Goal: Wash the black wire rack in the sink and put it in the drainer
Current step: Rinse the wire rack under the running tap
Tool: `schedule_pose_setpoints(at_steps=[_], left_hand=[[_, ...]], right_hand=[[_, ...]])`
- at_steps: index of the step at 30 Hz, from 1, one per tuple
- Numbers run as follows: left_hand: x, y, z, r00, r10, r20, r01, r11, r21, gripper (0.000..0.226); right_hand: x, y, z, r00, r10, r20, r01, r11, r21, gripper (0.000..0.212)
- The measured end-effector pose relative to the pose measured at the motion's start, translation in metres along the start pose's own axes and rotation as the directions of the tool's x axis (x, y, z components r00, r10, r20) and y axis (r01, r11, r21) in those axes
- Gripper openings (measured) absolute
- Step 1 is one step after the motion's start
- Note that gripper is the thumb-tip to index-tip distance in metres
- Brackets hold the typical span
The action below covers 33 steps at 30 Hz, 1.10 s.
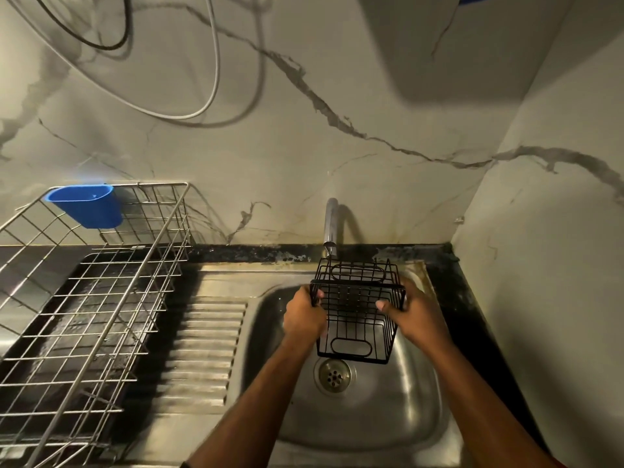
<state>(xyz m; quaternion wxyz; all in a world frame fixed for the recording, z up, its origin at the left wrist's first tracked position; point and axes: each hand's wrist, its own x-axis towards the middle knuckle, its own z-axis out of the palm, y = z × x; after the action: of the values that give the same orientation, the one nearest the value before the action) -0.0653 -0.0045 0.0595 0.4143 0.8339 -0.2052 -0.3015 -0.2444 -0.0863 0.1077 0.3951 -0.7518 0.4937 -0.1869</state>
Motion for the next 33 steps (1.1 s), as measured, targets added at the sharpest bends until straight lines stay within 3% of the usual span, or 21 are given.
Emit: schedule_pose_setpoints(at_steps=[8, 16, 33], left_hand=[[-0.002, 0.004, -0.003, 1.000, 0.012, -0.007, -0.012, 1.000, -0.028, 0.018], [0.002, -0.004, -0.003, 0.999, -0.005, 0.036, 0.011, 0.987, -0.161, 0.020], [0.006, -0.005, -0.002, 1.000, 0.016, 0.022, -0.013, 0.992, -0.126, 0.013]], right_hand=[[0.001, -0.003, 0.000, 1.000, -0.001, 0.009, 0.002, 0.999, -0.049, 0.072], [0.008, 0.000, 0.004, 1.000, 0.007, 0.002, -0.006, 0.997, -0.075, 0.070], [0.011, -0.001, 0.002, 1.000, -0.015, -0.012, 0.014, 0.997, -0.075, 0.063]])
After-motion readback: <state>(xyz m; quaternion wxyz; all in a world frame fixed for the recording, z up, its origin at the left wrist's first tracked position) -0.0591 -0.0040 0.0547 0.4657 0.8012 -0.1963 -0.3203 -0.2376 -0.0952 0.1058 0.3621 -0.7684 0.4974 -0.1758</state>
